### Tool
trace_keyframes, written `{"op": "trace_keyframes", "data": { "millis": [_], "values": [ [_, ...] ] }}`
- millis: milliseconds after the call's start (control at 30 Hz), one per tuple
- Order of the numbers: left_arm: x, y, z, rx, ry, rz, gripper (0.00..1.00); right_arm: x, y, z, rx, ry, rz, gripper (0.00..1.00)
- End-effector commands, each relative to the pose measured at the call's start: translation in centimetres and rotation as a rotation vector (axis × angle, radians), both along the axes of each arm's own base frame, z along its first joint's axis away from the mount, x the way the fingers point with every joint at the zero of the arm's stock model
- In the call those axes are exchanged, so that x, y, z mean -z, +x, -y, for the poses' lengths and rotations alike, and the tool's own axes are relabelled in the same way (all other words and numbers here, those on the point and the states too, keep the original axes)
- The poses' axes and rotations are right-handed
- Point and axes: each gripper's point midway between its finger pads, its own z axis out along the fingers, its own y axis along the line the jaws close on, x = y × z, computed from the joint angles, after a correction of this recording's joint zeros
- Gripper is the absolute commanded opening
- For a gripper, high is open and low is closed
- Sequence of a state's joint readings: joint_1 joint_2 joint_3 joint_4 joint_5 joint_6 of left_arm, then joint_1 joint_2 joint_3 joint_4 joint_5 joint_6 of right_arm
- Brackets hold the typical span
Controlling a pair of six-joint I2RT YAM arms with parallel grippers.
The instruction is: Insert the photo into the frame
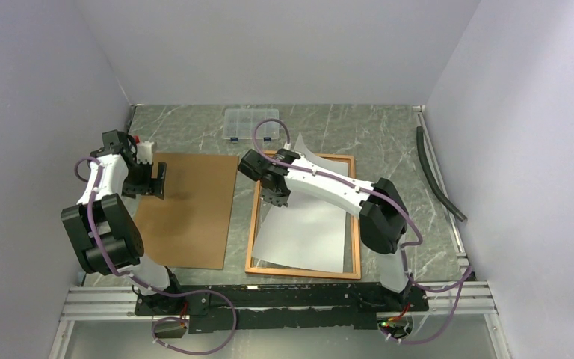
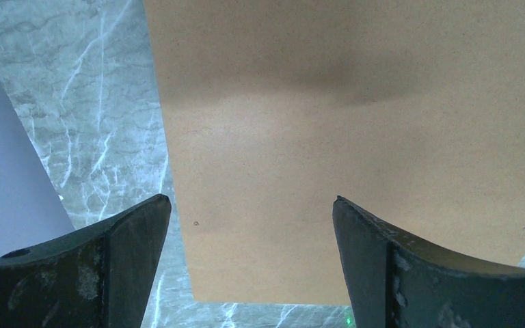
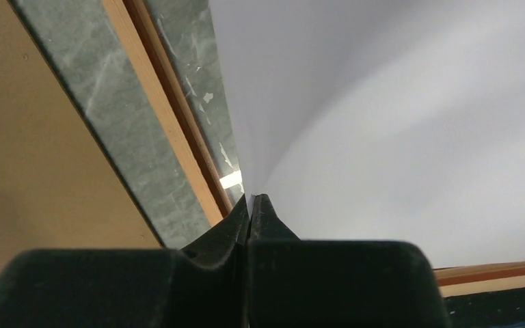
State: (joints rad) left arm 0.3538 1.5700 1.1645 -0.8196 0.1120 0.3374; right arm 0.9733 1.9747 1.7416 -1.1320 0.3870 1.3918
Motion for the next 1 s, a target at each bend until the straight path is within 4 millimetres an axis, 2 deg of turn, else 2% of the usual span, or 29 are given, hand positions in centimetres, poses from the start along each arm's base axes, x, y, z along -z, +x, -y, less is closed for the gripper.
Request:
{"op": "trace_keyframes", "data": {
  "millis": [0,167,400,567,767,967],
  "values": [
    [-0.7,0.6,0.1,0.012,-0.002,0.037,0.94,-2.0,0.8,-0.5,-0.112,0.019,0.038,0.0],
    [-0.7,0.9,0.0,0.01,-0.004,0.039,0.94,-0.7,-0.2,-0.2,-0.2,-0.01,0.005,0.0],
    [-0.6,0.9,0.0,0.01,-0.004,0.036,0.94,1.0,-1.2,-0.9,-0.333,-0.033,-0.052,0.0],
    [-0.7,0.9,0.0,0.007,-0.006,0.039,0.94,1.1,-1.4,-1.0,-0.354,-0.061,-0.052,0.0],
    [-0.6,0.9,0.1,0.009,-0.012,0.033,0.94,0.6,-1.3,0.4,-0.296,-0.102,-0.025,0.0],
    [-0.6,1.0,0.2,0.005,-0.017,0.03,0.94,0.8,-1.2,1.0,-0.324,-0.138,-0.02,0.0]
  ]
}}
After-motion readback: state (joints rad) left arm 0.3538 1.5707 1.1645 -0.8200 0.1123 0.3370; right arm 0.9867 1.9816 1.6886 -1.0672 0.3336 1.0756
